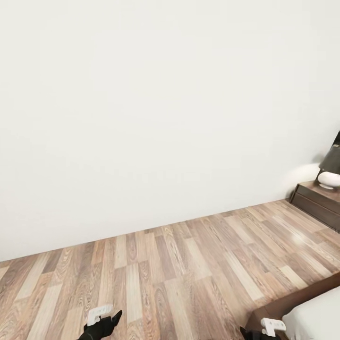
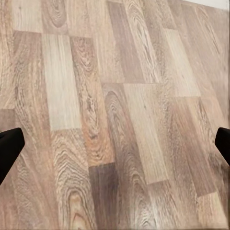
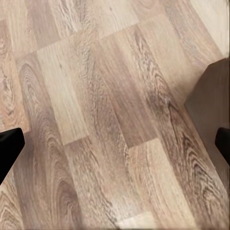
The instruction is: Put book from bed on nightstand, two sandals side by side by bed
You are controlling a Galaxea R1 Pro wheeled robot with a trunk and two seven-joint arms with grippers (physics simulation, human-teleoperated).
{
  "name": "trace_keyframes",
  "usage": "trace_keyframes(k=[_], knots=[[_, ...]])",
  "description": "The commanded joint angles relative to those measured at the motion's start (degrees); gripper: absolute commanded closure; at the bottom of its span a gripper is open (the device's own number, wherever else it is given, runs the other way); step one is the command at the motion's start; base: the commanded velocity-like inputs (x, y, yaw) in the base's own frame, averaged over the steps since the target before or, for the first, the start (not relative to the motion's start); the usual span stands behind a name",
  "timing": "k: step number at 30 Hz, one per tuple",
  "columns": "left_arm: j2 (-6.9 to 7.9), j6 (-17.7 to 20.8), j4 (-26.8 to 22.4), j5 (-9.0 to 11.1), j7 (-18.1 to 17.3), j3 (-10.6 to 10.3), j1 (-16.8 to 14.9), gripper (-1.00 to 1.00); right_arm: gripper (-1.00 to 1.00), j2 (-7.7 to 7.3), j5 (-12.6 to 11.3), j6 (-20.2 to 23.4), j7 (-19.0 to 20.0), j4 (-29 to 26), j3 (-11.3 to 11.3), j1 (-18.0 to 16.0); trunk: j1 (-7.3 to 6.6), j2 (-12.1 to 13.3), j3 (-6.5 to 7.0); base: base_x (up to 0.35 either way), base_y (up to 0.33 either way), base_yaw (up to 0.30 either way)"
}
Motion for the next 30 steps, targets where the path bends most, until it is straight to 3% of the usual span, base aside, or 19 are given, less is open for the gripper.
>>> trace_keyframes(k=[1,7,17,30], knots=[[0.01,-0.18,0.06,0.61,-0.23,-0.49,-0.03,-1.00,-1.00,0.01,-0.61,-0.19,0.29,0.13,0.47,-0.07,0.00,-0.03,-0.06,0.000,0.000,-0.282],[0.01,-0.18,0.06,0.60,-0.23,-0.49,-0.03,-1.00,-1.00,0.01,-0.61,-0.19,0.29,0.13,0.47,-0.07,0.00,-0.03,-0.06,0.000,0.000,-0.202],[0.00,-0.18,0.06,0.59,-0.32,-0.57,-0.03,-1.00,-1.00,0.01,-0.61,-0.19,0.29,0.13,0.47,-0.07,0.00,-0.03,-0.06,0.000,0.000,-0.019],[0.00,-0.18,0.06,0.59,-0.32,-0.58,-0.03,-1.00,-1.00,0.01,-0.61,-0.19,0.25,0.13,0.47,-0.07,-2.86,5.18,2.28,0.000,0.000,0.000]])
